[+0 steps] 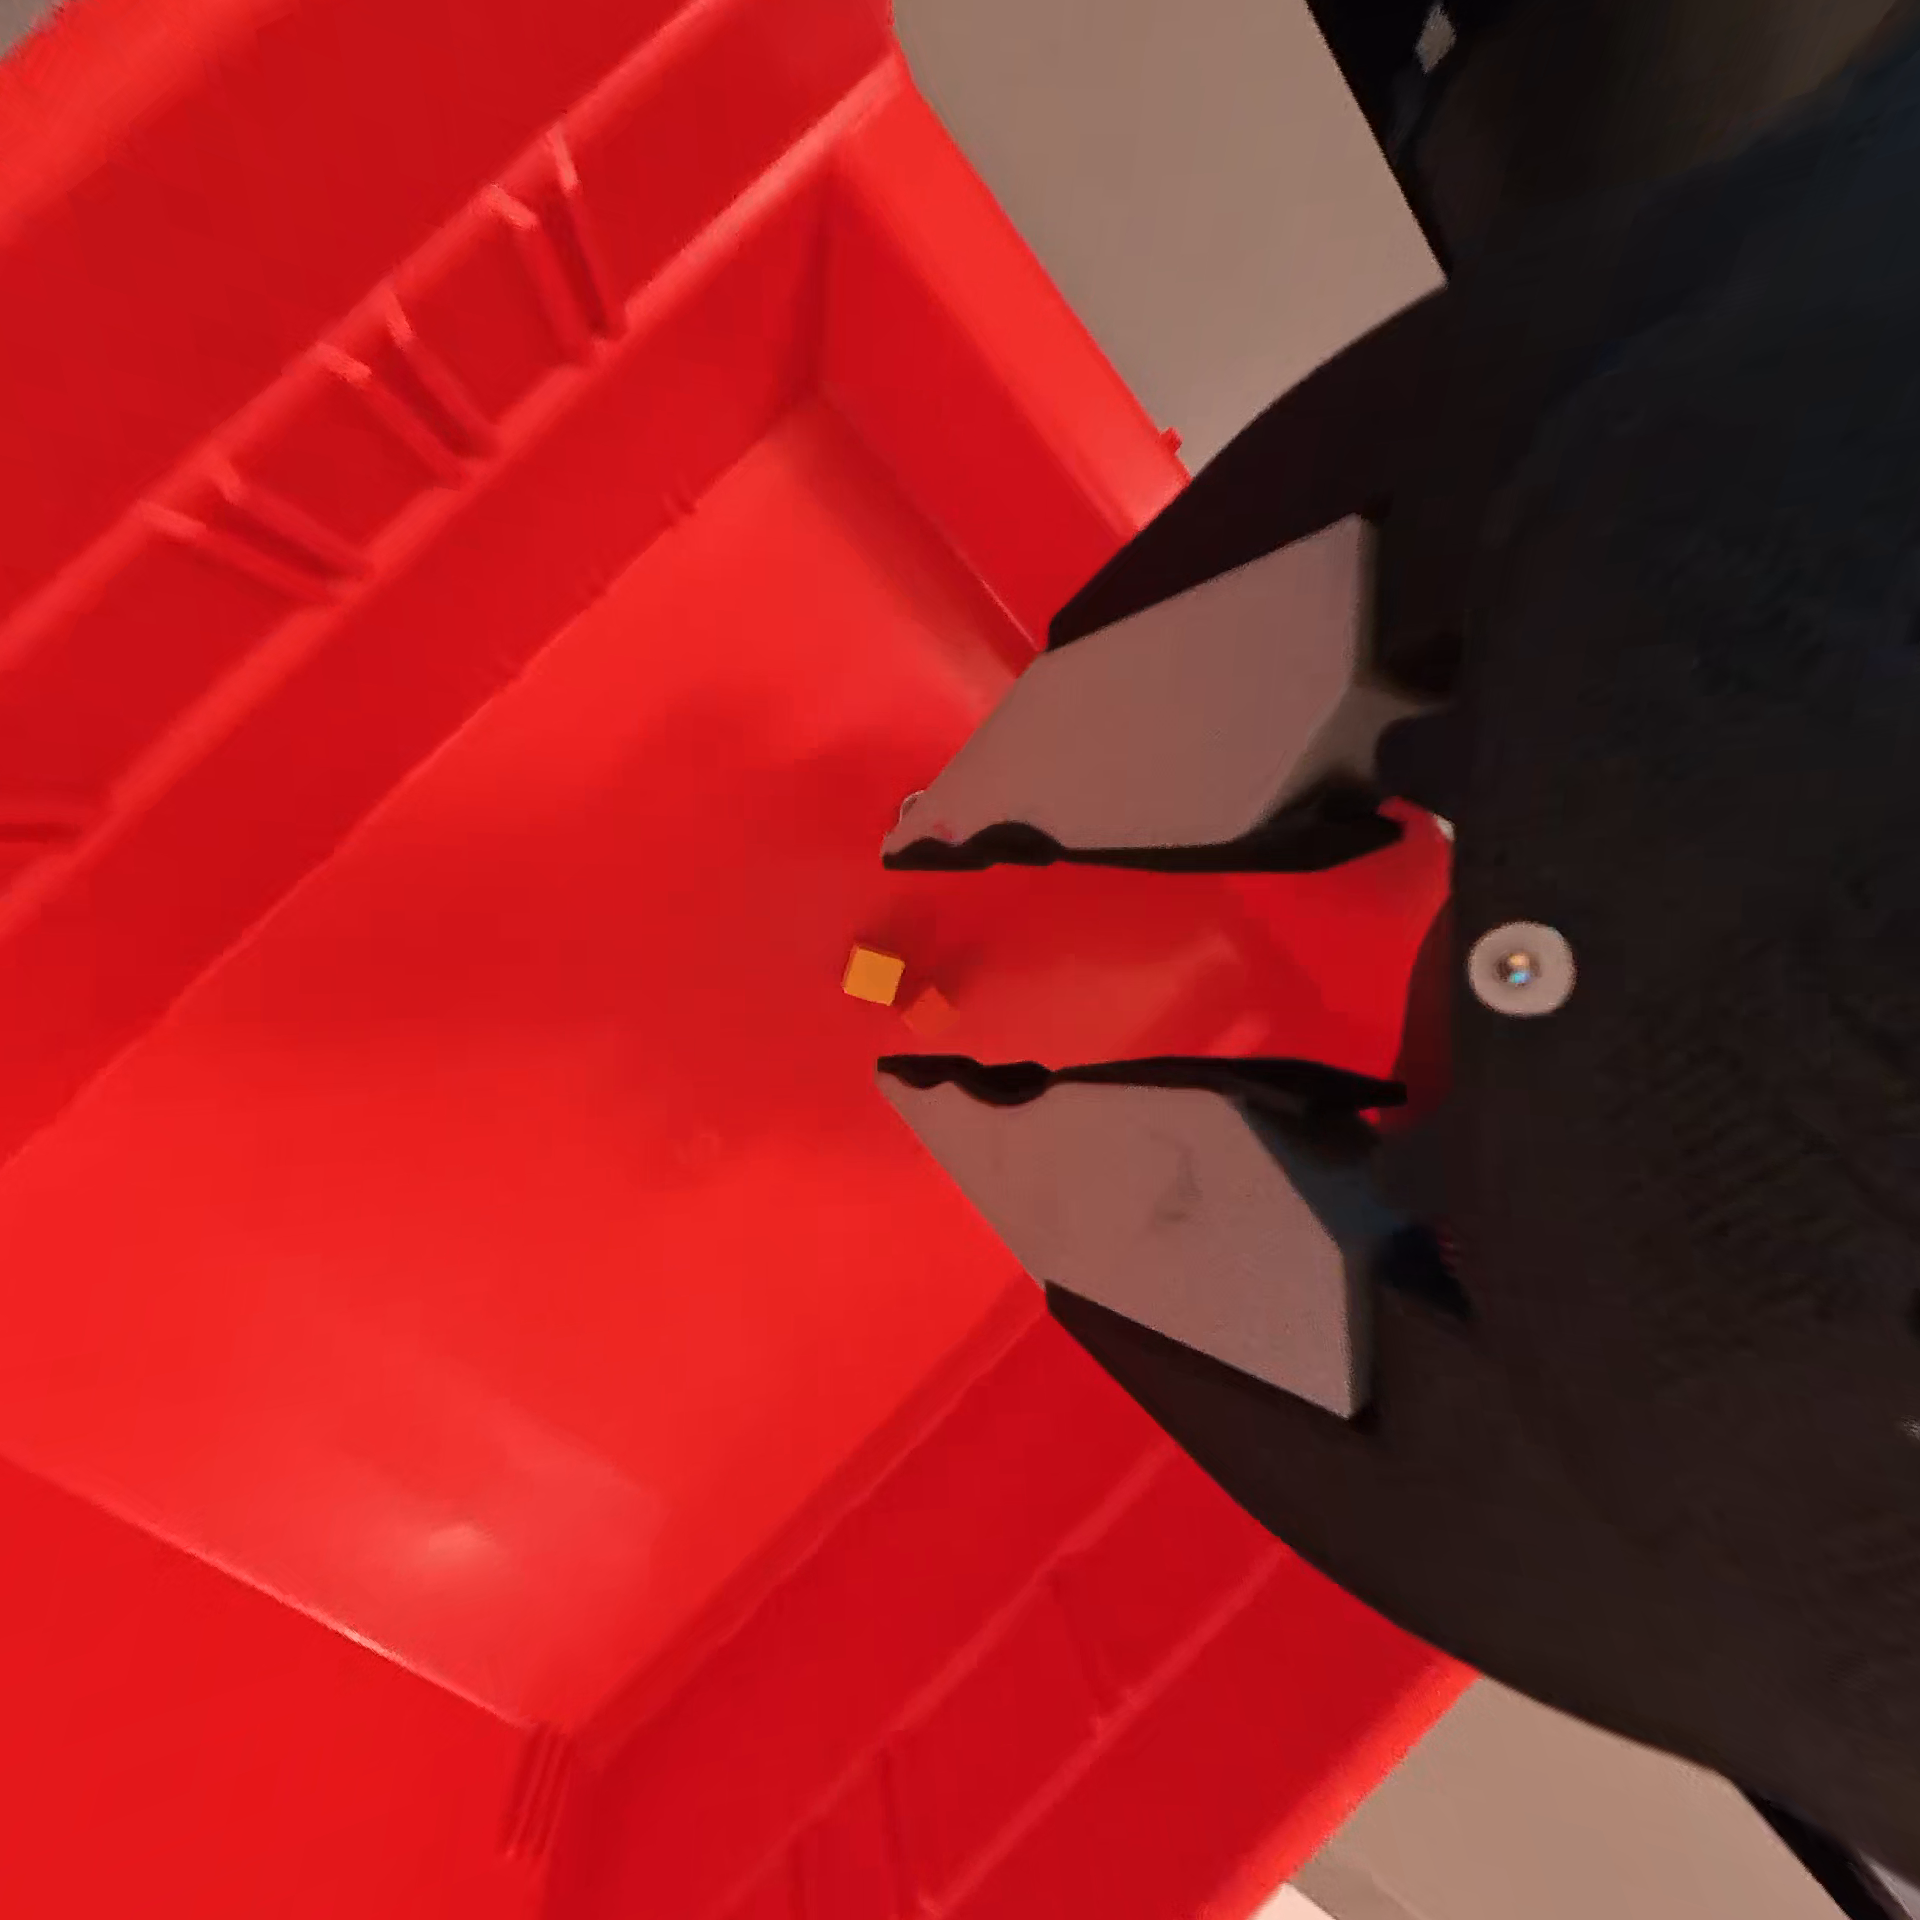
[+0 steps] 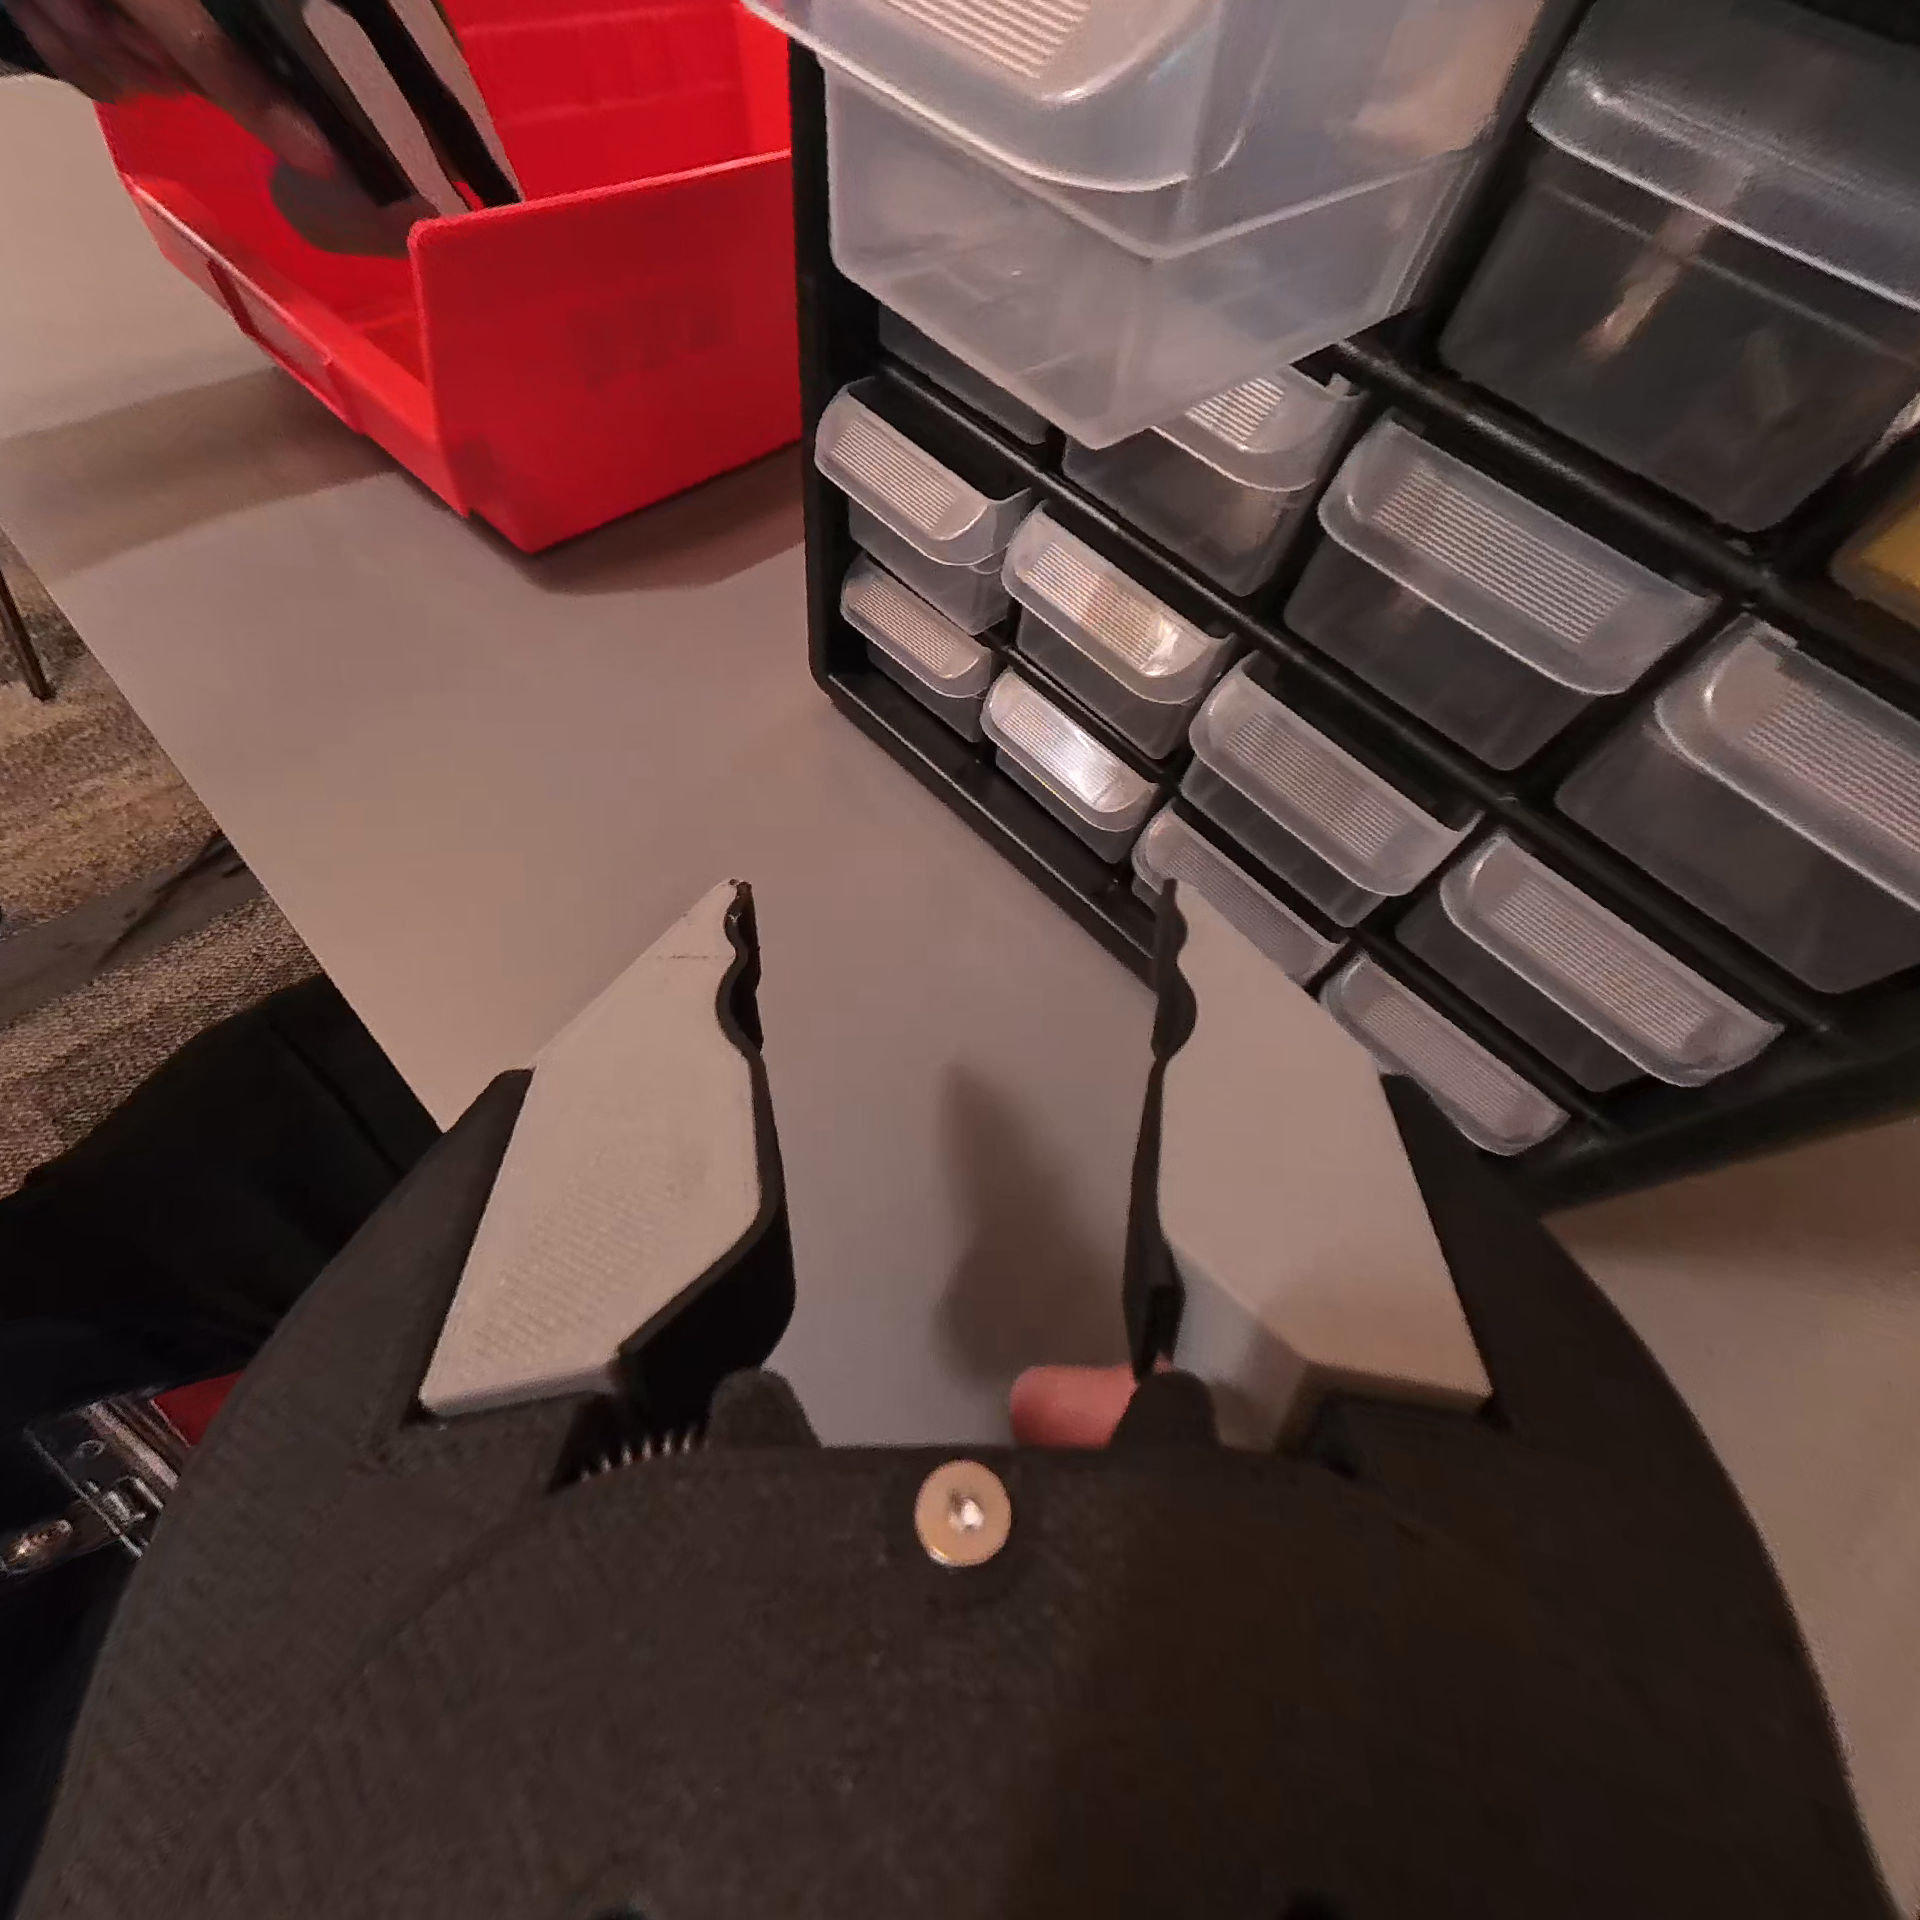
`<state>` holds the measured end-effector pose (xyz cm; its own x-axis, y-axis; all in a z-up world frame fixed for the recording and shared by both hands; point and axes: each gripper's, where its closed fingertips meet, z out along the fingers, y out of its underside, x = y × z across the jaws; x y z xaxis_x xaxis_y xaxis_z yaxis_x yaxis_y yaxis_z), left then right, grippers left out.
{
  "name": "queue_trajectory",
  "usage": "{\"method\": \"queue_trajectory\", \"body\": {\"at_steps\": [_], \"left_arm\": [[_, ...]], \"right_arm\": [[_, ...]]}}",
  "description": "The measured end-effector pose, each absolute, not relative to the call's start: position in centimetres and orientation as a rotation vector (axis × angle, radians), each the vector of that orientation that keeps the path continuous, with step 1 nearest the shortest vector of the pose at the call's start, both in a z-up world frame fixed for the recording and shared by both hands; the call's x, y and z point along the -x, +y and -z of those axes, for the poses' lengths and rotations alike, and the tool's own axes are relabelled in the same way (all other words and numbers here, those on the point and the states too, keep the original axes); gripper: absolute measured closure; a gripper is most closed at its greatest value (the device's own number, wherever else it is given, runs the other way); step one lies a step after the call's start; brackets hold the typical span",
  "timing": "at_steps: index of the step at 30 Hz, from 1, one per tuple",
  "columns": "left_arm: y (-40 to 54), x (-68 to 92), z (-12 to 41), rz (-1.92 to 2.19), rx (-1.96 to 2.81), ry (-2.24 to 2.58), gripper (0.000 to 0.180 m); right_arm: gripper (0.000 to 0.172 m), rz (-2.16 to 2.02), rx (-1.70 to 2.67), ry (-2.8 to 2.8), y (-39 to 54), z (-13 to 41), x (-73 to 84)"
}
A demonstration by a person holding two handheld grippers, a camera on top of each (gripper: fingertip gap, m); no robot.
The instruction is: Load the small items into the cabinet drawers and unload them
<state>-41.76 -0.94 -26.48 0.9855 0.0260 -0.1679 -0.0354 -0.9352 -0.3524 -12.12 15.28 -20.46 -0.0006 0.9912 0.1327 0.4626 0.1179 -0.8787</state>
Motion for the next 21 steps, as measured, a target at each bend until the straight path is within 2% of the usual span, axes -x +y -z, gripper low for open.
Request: {"method": "queue_trajectory", "body": {"at_steps": [1,6,9,15,21], "left_arm": [[-0.8,41.8,26.7,-0.238,2.782,0.021,0.15],[-1.3,42.7,28.3,-0.274,2.892,0.067,0.156],[-1.3,42.7,28.8,-0.265,2.9,0.095,0.172],[-0.8,42.4,28.9,-0.239,2.871,0.082,0.173],[-0.9,42.6,28.8,-0.26,2.865,0.081,0.166]], "right_arm": [[0.098,-0.821,1.461,-1.582,15.4,20.4,12.0],[0.098,-0.821,1.45,-1.578,15.6,20.0,11.8],[0.099,-0.823,1.442,-1.567,15.8,19.5,11.6],[0.1,-0.83,1.433,-1.564,15.7,19.1,11.3],[0.101,-0.828,1.422,-1.571,15.4,19.0,11.2]]}}
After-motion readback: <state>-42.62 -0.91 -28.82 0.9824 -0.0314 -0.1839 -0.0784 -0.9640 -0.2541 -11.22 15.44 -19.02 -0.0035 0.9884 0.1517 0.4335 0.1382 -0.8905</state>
